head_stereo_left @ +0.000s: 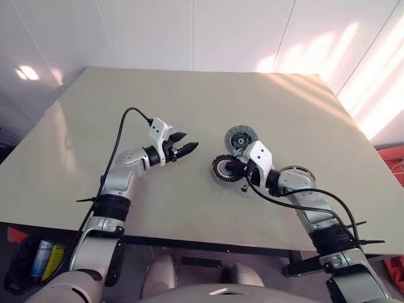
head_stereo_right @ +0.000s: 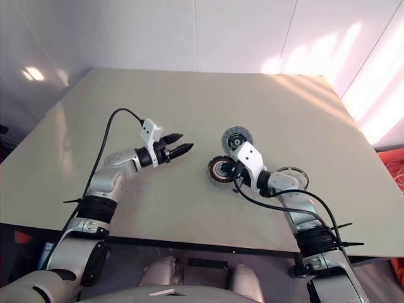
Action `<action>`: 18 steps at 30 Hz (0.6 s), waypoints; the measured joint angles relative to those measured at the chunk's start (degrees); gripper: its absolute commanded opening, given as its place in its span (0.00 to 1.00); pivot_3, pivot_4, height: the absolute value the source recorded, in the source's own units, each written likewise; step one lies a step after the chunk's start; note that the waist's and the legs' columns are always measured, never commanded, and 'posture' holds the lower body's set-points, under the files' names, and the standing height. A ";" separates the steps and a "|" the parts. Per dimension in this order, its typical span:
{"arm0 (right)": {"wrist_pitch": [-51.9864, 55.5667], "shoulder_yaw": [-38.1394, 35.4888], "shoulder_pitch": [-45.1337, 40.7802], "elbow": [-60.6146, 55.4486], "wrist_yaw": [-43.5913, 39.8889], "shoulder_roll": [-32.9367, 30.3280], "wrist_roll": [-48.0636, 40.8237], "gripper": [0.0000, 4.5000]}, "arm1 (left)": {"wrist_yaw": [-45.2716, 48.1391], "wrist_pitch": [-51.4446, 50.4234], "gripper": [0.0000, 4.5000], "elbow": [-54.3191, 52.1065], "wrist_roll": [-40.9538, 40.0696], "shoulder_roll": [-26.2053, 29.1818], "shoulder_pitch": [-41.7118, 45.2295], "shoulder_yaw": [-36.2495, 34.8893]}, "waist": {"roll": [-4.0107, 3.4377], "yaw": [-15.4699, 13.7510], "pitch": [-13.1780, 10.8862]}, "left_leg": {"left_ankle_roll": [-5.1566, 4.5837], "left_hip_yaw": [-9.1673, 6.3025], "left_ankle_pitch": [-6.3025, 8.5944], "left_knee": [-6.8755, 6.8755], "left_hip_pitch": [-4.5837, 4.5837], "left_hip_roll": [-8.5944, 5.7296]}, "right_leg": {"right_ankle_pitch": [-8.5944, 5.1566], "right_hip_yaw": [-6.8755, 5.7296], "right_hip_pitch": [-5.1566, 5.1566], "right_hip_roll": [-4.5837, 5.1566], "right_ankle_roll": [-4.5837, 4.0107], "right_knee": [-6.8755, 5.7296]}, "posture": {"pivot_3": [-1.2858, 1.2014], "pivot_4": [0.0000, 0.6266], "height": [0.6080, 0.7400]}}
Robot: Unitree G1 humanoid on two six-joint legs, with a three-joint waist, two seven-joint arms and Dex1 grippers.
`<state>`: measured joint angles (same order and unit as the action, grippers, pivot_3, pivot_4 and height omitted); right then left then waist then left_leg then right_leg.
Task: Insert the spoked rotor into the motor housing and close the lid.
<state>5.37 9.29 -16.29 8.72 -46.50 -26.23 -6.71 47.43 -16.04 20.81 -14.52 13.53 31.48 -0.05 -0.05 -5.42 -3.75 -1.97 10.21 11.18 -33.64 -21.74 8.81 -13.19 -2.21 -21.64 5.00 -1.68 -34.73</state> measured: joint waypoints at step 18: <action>0.19 -0.76 -2.71 -0.40 0.35 0.67 -0.20 0.01 | -0.13 0.54 0.74 -0.10 0.03 0.07 -0.08 0.43 | 0.00 0.01 0.00 | 0.00 0.00 0.00 0.00 0.03 0.00 | 0.00 0.00 0.02 0.00 0.00 -0.01 | 0.52 0.00 1.00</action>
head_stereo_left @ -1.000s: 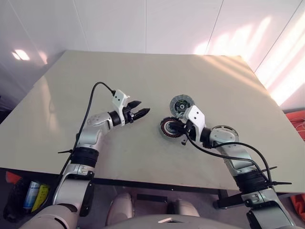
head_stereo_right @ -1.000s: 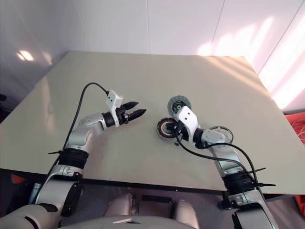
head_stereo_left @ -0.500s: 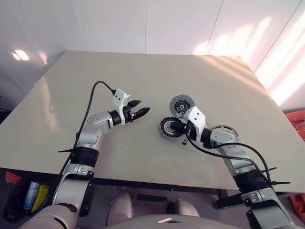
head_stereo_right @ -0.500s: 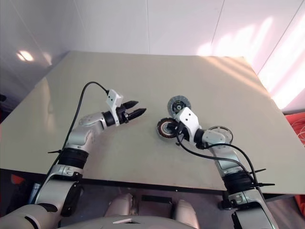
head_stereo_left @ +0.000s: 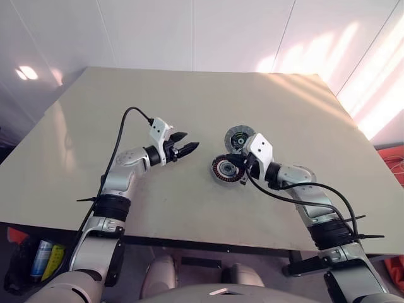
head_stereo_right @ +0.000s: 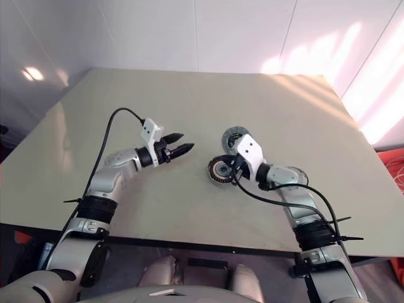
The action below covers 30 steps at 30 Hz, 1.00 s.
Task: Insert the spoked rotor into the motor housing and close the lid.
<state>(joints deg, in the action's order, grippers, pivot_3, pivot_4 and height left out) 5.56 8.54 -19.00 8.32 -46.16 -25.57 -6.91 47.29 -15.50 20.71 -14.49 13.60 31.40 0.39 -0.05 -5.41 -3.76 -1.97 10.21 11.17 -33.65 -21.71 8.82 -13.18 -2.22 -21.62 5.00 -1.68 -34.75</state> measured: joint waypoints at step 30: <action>-1.77 -1.49 -0.57 0.89 0.11 0.63 -0.01 0.01 | 0.24 1.99 0.74 1.77 0.21 0.56 0.00 0.37 | 0.00 0.01 0.00 | 0.01 -0.01 -0.01 -0.02 0.07 0.01 | 0.00 0.00 0.09 -0.02 0.00 -0.02 | 0.52 0.00 1.00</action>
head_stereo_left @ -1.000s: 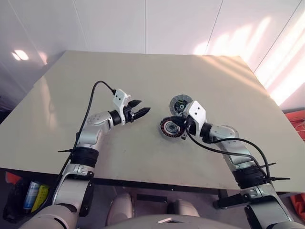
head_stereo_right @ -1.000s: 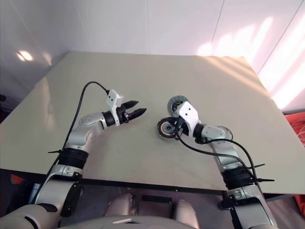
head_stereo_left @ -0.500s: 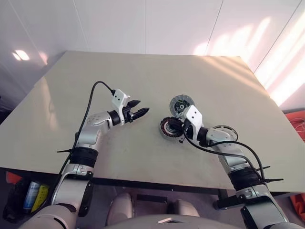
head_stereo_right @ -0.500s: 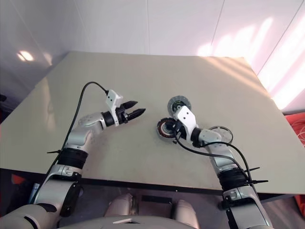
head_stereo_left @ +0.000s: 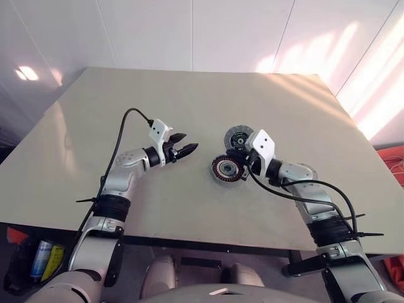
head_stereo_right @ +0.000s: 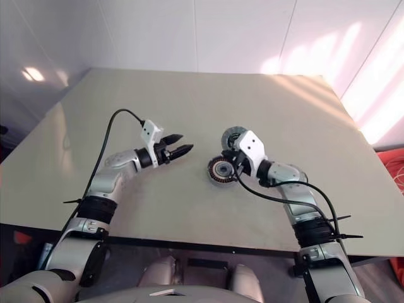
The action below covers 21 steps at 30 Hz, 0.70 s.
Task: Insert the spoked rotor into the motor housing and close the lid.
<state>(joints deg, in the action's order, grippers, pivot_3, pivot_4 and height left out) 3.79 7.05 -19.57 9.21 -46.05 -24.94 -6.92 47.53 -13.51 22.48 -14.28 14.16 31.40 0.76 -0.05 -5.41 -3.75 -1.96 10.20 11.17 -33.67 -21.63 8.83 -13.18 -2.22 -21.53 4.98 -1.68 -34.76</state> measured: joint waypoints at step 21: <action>0.53 0.49 0.44 -0.29 0.82 0.23 0.14 0.01 | -0.29 1.30 0.74 1.80 0.11 0.64 -0.01 -0.24 | 0.00 0.08 0.00 | 0.04 0.00 -0.02 0.07 0.19 0.01 | 0.00 0.03 0.15 -0.03 0.00 0.01 | 0.52 0.00 1.00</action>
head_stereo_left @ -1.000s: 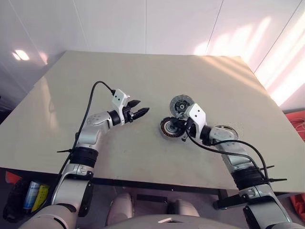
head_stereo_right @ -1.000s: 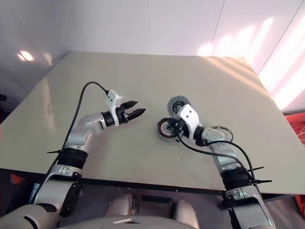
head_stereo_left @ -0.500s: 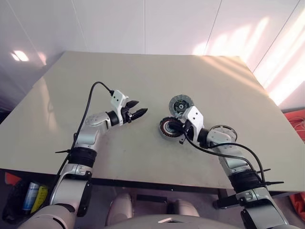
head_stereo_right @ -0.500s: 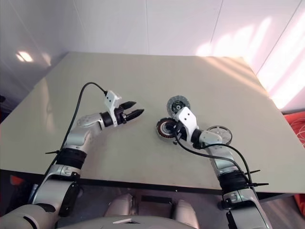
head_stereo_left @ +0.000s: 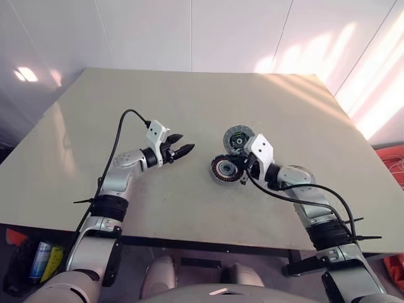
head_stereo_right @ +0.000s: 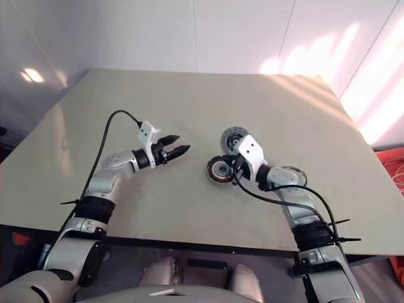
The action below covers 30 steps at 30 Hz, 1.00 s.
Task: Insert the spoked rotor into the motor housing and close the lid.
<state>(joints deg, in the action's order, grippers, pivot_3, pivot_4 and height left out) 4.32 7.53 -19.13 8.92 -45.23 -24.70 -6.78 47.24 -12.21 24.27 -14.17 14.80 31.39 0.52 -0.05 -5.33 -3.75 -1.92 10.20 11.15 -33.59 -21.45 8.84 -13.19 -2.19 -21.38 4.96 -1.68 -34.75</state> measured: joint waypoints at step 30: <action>0.56 1.72 -0.99 -0.72 -0.07 1.78 0.78 0.01 | -0.60 -0.34 0.74 -0.85 -0.03 0.96 -0.09 -0.04 | 0.00 -0.02 0.00 | 0.12 0.00 -0.07 0.19 0.02 -0.01 | 0.00 0.01 -0.06 -0.01 0.00 0.02 | 0.52 0.00 1.00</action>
<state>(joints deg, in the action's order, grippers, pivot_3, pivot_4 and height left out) 4.88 9.26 -20.13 8.20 -45.29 -22.93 -6.00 46.64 -12.55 23.42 -14.20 15.77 31.30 0.48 -0.05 -5.35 -3.75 -1.80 10.21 11.08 -33.40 -21.42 8.83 -13.19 -2.18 -21.44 4.95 -1.69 -34.73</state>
